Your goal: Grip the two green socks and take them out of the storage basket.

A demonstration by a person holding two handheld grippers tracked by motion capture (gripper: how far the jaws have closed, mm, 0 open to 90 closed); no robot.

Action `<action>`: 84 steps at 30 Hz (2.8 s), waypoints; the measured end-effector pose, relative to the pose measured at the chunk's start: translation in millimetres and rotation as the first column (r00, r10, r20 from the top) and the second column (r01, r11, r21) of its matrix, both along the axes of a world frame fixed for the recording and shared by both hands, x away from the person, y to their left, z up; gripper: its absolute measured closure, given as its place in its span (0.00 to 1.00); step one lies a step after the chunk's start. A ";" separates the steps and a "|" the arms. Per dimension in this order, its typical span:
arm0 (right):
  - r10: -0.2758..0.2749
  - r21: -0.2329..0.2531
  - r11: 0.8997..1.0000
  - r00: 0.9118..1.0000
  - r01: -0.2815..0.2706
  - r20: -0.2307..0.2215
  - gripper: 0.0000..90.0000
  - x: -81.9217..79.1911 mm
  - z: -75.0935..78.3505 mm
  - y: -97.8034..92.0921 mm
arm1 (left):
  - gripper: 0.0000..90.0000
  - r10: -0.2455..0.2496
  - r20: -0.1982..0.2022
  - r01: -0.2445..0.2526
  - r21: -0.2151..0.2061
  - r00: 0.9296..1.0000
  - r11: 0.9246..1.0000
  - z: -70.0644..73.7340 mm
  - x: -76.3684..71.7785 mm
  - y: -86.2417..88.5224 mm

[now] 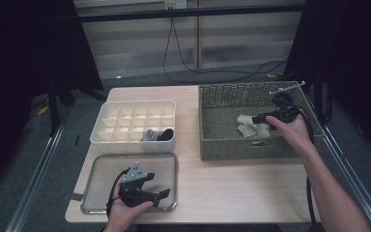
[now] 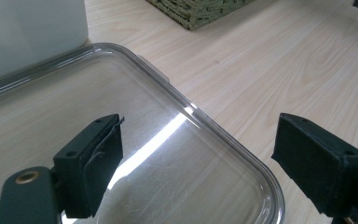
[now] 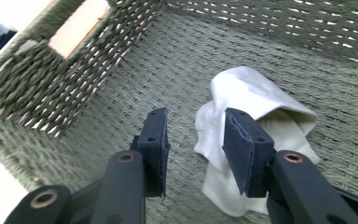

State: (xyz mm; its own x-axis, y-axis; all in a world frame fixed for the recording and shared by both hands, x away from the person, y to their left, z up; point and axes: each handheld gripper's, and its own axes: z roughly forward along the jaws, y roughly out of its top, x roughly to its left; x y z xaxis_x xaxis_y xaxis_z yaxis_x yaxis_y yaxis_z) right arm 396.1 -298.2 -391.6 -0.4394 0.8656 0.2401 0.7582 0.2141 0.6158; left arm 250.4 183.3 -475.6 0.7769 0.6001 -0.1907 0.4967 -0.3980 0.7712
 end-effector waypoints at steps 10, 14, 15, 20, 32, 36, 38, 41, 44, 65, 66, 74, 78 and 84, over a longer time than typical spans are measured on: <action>-0.042 -0.060 0.998 0.995 0.036 -0.096 0.73 23.7 -11.4 -2.7 | 0.17 0.008 0.007 -0.008 0.001 1.000 1.000 0.9 -0.2 2.6; -0.042 -0.073 0.997 0.993 0.034 -0.113 0.74 27.7 -13.4 -2.0 | 0.17 0.001 0.014 -0.001 0.006 1.000 1.000 2.1 -1.6 0.3; -0.036 -0.072 0.997 0.992 0.027 -0.119 0.74 28.8 -14.4 -1.6 | 0.17 -0.002 0.015 0.002 0.013 1.000 1.000 2.1 -1.9 -0.2; -0.033 -0.096 0.995 0.985 0.016 -0.168 0.75 35.6 -18.3 -2.4 | 0.17 -0.005 0.012 0.005 0.023 1.000 1.000 1.8 -0.9 -0.8; -0.001 -0.119 0.992 0.972 -0.028 -0.236 0.78 44.5 -27.7 4.9 | 0.16 -0.009 0.020 0.009 0.016 1.000 1.000 1.9 -1.6 -1.3; 0.005 -0.118 0.992 0.967 -0.036 -0.257 0.81 47.5 -29.9 5.1 | 0.16 -0.005 0.017 0.004 0.030 1.000 1.000 2.0 -0.9 -0.2; 0.004 -0.115 0.993 0.964 -0.036 -0.265 0.81 47.7 -29.9 5.4 | 0.16 -0.004 0.019 0.004 0.025 1.000 1.000 1.7 -0.3 -0.3; 0.016 -0.119 0.992 0.963 -0.050 -0.270 0.84 48.2 -30.6 6.5 | 0.16 -0.007 0.017 0.006 0.029 1.000 1.000 2.0 -0.2 -0.9; 0.027 -0.114 0.992 0.964 -0.059 -0.264 0.92 47.8 -29.7 7.3 | 0.16 -0.006 0.019 0.006 0.030 1.000 1.000 1.9 -0.4 -0.8; 0.057 0.063 0.997 0.990 -0.049 -0.130 1.00 39.1 -9.8 6.9 | 0.16 0.003 0.018 -0.003 0.023 1.000 1.000 1.8 0.4 0.9; 0.056 0.072 0.996 0.991 -0.048 -0.124 1.00 38.0 -8.0 6.3 | 0.16 0.002 0.017 -0.003 0.022 1.000 1.000 1.8 0.3 0.7; 0.058 0.127 0.991 0.997 -0.052 -0.045 1.00 31.8 1.1 4.7 | 0.16 0.004 0.020 -0.004 0.016 1.000 1.000 2.2 -0.6 0.6; 0.052 0.147 0.988 0.998 -0.049 -0.021 1.00 29.1 4.3 4.5 | 0.16 0.006 0.019 -0.007 0.019 1.000 1.000 2.5 -0.4 1.0; 0.051 0.160 0.986 0.999 -0.052 0.012 1.00 27.6 12.4 4.6 | 0.16 0.006 0.020 -0.006 0.015 1.000 1.000 2.3 -0.6 0.7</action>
State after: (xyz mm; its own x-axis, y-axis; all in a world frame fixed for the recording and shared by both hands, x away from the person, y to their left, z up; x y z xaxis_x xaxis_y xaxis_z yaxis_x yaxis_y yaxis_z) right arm 423.8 -293.6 -379.2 -0.4848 0.7924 0.3703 0.7440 0.1510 0.6508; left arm 249.8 184.1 -473.3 0.7770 0.6073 -0.1661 0.4836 -0.4069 0.7750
